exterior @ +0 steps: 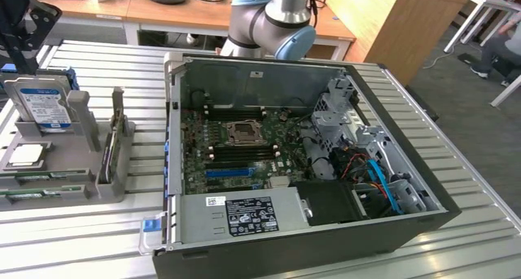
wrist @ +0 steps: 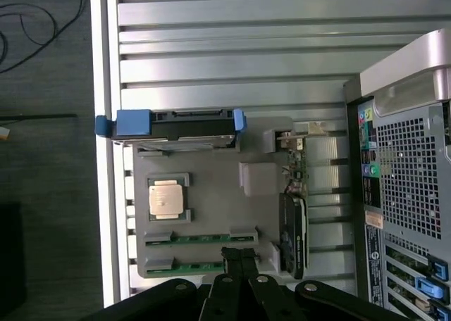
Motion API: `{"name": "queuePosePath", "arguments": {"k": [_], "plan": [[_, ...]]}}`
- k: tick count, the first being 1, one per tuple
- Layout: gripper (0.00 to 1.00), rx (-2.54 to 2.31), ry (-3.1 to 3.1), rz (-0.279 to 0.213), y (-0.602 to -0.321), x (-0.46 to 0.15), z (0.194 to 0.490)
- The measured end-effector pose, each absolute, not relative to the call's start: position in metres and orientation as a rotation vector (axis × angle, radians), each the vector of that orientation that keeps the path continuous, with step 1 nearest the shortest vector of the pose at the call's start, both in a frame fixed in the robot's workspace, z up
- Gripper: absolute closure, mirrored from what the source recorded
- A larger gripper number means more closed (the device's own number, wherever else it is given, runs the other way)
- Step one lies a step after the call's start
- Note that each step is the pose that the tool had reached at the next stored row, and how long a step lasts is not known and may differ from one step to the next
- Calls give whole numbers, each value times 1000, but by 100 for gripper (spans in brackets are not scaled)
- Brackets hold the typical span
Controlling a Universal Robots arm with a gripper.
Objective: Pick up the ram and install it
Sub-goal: 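Reach for the ram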
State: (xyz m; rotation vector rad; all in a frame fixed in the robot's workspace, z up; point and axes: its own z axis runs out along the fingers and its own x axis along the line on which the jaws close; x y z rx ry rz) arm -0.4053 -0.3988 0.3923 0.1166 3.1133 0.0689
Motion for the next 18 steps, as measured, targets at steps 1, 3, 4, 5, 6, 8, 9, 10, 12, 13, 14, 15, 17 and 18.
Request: {"name": "queuePosePath", "arguments": {"k": [1,3,4,5,6,8,9,10,12,13,14,15,17,18], "plan": [[89,117,3113,69,-399,-407,392],[89,117,3113,69,-399,-409,392],[89,117,3113,69,-399,-411,392],[89,117,3113,69,-399,-412,392],[89,117,3113,69,-399,-413,392],[89,116,3113,69,-399,-414,392],[89,116,3113,69,-399,-414,392],[89,116,3113,69,-399,-414,392],[89,117,3113,69,-399,-414,392],[89,117,3113,69,-399,-414,392],[89,117,3113,69,-399,-414,392],[89,117,3113,69,-400,-414,392],[89,117,3113,69,-401,-414,392],[89,117,3113,69,-402,-414,392]]}}
